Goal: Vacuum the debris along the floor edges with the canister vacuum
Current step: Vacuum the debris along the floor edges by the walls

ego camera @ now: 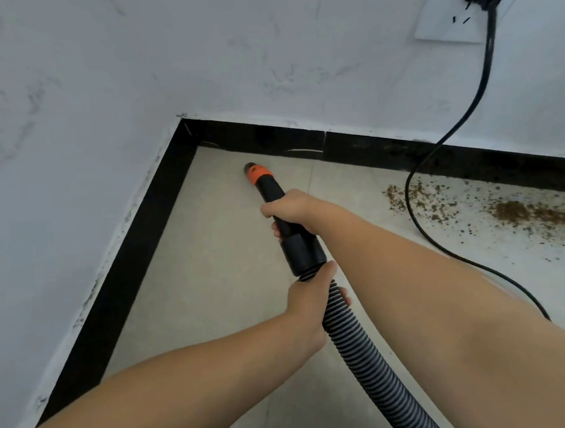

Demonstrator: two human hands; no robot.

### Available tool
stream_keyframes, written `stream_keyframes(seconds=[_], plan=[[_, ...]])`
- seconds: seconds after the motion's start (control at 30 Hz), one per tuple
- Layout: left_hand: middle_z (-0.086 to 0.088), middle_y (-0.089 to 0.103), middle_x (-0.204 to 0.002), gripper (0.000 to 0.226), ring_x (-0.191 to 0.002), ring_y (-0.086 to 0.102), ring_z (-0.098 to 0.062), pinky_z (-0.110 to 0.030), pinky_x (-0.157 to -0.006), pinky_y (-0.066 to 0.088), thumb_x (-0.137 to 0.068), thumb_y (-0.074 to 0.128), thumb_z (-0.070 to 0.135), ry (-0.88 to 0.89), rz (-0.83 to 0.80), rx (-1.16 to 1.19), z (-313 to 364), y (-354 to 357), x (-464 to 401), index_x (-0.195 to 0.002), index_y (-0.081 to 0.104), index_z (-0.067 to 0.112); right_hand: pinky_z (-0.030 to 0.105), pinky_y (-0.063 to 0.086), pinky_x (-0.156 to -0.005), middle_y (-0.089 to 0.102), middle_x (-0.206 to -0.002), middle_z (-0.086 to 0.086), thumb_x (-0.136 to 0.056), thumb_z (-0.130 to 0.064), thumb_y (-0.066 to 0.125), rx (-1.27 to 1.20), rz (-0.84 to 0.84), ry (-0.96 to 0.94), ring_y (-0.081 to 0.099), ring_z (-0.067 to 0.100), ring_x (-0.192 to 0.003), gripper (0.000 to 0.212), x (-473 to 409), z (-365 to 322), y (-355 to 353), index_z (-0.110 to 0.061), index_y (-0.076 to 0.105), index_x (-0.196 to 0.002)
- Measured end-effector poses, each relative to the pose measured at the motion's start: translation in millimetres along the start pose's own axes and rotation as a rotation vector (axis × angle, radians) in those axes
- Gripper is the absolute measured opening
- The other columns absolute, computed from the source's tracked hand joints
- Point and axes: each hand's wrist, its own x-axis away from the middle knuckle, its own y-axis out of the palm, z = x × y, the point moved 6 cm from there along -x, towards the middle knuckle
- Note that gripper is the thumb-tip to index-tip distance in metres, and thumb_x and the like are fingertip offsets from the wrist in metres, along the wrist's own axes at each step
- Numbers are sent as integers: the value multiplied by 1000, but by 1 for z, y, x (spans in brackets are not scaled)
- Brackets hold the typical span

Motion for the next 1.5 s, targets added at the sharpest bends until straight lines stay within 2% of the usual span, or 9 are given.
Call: stream_keyframes(seconds=[0.17, 0.37, 0.5, 0.63, 0.77, 1.07, 1.27, 1.43, 1.5], plan=[[2, 56, -52, 15, -38, 53, -11, -18, -39, 41, -85, 69, 19, 28, 91, 20, 11, -17, -7, -78, 56, 14, 30, 54, -53, 62, -61, 7, -81, -13, 63, 93, -93, -14, 60, 17, -44, 25, -12, -16, 29, -6, 48, -99], [-1, 63, -58, 19, -47, 61, -15, -22, -46, 49, -84, 70, 26, -43, -20, -25, -16, 8, 9, -88, 59, 11, 27, 52, -48, 61, -66, 8, -84, -12, 61, 88, -21, 32, 59, 15, -42, 27, 20, 6, -1, -4, 48, -106], [-5, 67, -60, 24, -58, 64, -20, -31, -66, 56, -87, 67, 26, -129, -158, -141, -58, 38, 37, -100, 60, 6, 26, 51, -46, 57, -62, 10, -84, -8, 60, -39, 117, 70, 56, 17, -41, 23, 69, 52, -46, 0, 49, -103], [-8, 66, -62, 22, -53, 61, -19, -28, -62, 54, -88, 64, 25, -222, -252, -300, -105, 55, 68, -97, 56, 7, 29, 51, -49, 56, -55, 9, -83, -7, 60, -198, 207, 137, 54, 19, -41, 13, 120, 106, -76, -4, 50, -89], [-9, 64, -66, 17, -56, 61, -20, -28, -63, 52, -89, 62, 23, -279, -319, -405, -134, 70, 93, -94, 54, 9, 31, 52, -51, 58, -47, 6, -82, -8, 61, -296, 309, 185, 56, 19, -41, 15, 161, 146, -102, -4, 50, -91], [-9, 63, -71, 16, -61, 62, -21, -25, -57, 54, -85, 65, 20, -270, -399, -464, -173, 112, 137, -90, 54, 10, 27, 50, -47, 56, -51, 8, -83, -9, 61, -459, 260, 189, 53, 18, -40, 13, 228, 180, -133, -5, 48, -86], [-5, 65, -77, 13, -68, 64, -16, -23, -67, 54, -85, 65, 24, -168, -678, -626, -181, 162, 146, -90, 55, 17, 28, 49, -47, 54, -55, 7, -83, -12, 62, -596, 352, 53, 50, 17, -41, 14, 276, 185, -196, -9, 48, -83], [-7, 65, -118, 29, -107, 61, -16, -31, -94, 47, -94, 57, 36, -183, -1081, -1144, -159, 205, 98, -117, 55, 20, 29, 51, -48, 54, -53, 7, -83, -11, 61, -585, 563, 76, 51, 18, -41, 13, 290, 211, -252, -7, 49, -85], [-2, 66, -117, 29, -109, 61, -13, -31, -94, 47, -93, 60, 32, -58, -1074, -1321, -138, 221, 58, -119, 57, 19, 30, 51, -49, 54, -53, 7, -83, -10, 61, -570, 604, 80, 51, 19, -41, 14, 288, 219, -265, -7, 49, -86]])
